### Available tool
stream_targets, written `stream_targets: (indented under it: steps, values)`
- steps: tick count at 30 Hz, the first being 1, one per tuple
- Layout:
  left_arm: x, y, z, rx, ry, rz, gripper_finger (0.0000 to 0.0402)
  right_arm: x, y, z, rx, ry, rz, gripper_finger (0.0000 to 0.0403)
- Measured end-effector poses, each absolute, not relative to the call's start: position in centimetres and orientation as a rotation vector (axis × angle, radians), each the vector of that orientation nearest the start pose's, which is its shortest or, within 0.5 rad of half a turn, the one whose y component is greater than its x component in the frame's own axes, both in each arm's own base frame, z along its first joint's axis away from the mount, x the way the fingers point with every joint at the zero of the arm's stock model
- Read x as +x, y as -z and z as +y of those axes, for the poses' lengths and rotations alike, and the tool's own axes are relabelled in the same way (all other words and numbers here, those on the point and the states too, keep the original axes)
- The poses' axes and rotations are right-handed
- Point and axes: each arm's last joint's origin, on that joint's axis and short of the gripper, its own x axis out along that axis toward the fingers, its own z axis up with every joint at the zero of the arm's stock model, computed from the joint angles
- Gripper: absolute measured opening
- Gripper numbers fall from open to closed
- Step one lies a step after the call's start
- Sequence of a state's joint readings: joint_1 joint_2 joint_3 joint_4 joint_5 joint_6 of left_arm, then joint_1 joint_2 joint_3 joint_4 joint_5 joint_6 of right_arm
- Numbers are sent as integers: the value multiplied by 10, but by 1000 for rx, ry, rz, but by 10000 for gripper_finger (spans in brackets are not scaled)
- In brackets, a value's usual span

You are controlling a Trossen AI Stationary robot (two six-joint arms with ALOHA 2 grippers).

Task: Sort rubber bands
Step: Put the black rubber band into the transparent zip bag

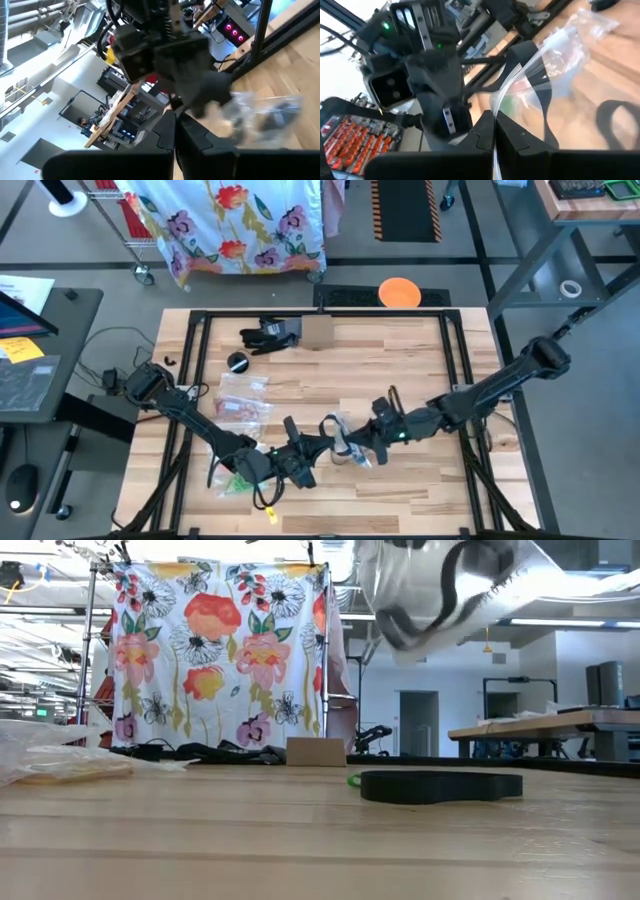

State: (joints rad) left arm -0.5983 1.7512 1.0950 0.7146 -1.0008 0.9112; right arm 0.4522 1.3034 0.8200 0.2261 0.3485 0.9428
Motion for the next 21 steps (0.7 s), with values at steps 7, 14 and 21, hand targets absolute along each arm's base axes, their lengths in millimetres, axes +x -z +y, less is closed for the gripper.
stream_targets:
  steps: [7, 14, 21]
  values:
    - [334, -261, -188, 874, -363, 171, 0, 280, -263, 130, 892, -45, 189, 0]
    - [338, -258, -184, 887, -276, 162, 0, 286, -268, 135, 870, -107, 162, 0]
    - [340, -253, -183, 898, -215, 175, 0, 286, -279, 141, 851, -126, 144, 0]
